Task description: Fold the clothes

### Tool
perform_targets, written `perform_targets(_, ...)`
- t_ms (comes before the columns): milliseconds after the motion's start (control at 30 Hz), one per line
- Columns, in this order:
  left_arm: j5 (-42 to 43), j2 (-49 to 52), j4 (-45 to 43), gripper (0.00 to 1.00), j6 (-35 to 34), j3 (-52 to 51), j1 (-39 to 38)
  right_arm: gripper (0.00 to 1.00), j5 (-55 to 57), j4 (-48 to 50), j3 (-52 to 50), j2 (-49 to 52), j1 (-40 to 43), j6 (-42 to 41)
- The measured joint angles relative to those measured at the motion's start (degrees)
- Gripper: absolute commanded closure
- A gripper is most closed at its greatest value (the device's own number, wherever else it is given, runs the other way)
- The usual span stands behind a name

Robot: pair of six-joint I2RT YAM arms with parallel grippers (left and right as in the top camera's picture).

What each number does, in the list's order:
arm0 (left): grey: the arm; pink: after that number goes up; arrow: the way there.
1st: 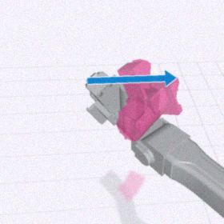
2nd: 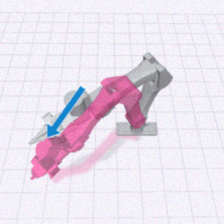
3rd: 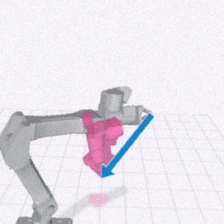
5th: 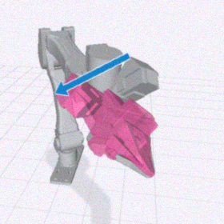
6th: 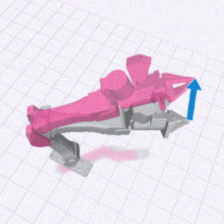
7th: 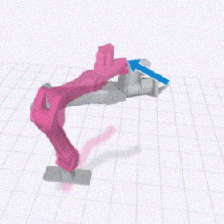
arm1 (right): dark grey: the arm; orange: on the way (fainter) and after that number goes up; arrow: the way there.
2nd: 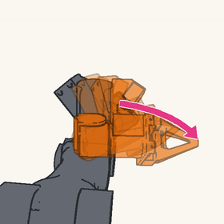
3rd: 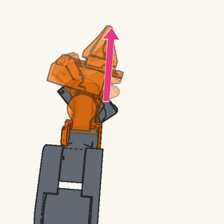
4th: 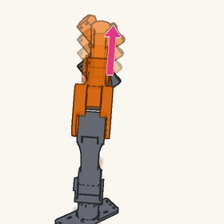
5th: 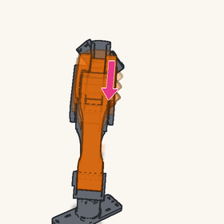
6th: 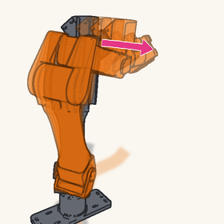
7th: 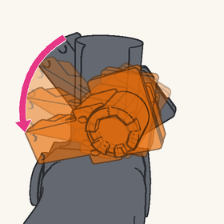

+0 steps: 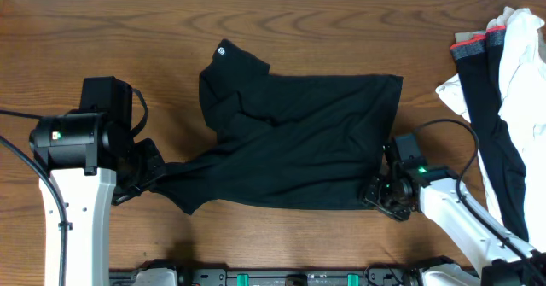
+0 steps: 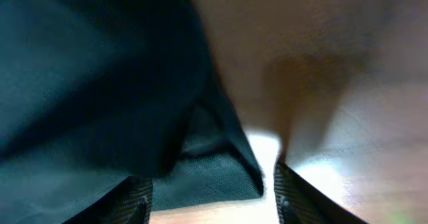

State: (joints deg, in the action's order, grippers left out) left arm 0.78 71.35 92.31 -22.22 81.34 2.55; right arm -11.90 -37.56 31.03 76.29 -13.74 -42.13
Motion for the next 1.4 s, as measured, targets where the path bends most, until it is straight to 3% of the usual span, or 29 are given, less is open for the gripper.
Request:
perform_targets(233,0.0,0.0,0.0,0.93,0.0,0.0,0.0,0.98,-0.5,4.3,0.3,2.4,0.0,-0.9)
perform_targets(333,0.0,0.0,0.0,0.92,0.0,0.0,0.0,0.99,-0.2,0.2,0.9,2.3,0.2,-0.2)
perform_targets(567,0.1,0.0,0.0,0.92,1.1,0.0,0.0,0.99,7.1,-20.7,6.0,-4.5,2.5,1.4)
perform_targets(800,0.1,0.0,0.0,0.92,1.9,0.0,0.0,0.99,13.2,-28.3,11.4,-14.1,5.1,2.0)
perform_targets(900,0.1,0.0,0.0,0.84,2.4,0.0,0.0,0.99,13.7,-28.6,11.4,-15.1,5.5,2.0)
perform_targets(1000,-0.1,0.0,0.0,0.68,3.2,0.0,0.0,0.99,14.5,-28.6,11.4,-15.1,5.5,1.7)
perform_targets(1100,-0.4,0.0,0.0,0.59,4.1,0.0,0.0,0.99,15.5,-28.6,11.4,-15.1,5.5,0.4)
perform_targets(1133,-0.6,0.0,0.0,0.56,4.3,0.0,0.0,0.98,16.2,-28.4,11.4,-15.1,5.5,-0.2)
perform_targets(1200,-0.9,0.0,-0.2,0.53,4.7,0.0,0.0,0.84,17.1,-27.1,11.4,-15.1,5.5,-1.2)
perform_targets(1267,-1.2,0.0,-1.3,0.51,5.2,0.0,0.0,0.58,17.9,-24.9,11.4,-15.1,5.5,-1.6)
perform_targets(1300,-1.3,0.0,-3.3,0.51,5.6,-0.1,0.0,0.50,18.4,-23.7,11.4,-15.1,5.5,-1.7)
perform_targets(1400,-1.2,0.2,-11.7,0.45,7.7,-0.1,0.0,0.37,19.0,-19.3,11.4,-15.1,5.5,-1.1)
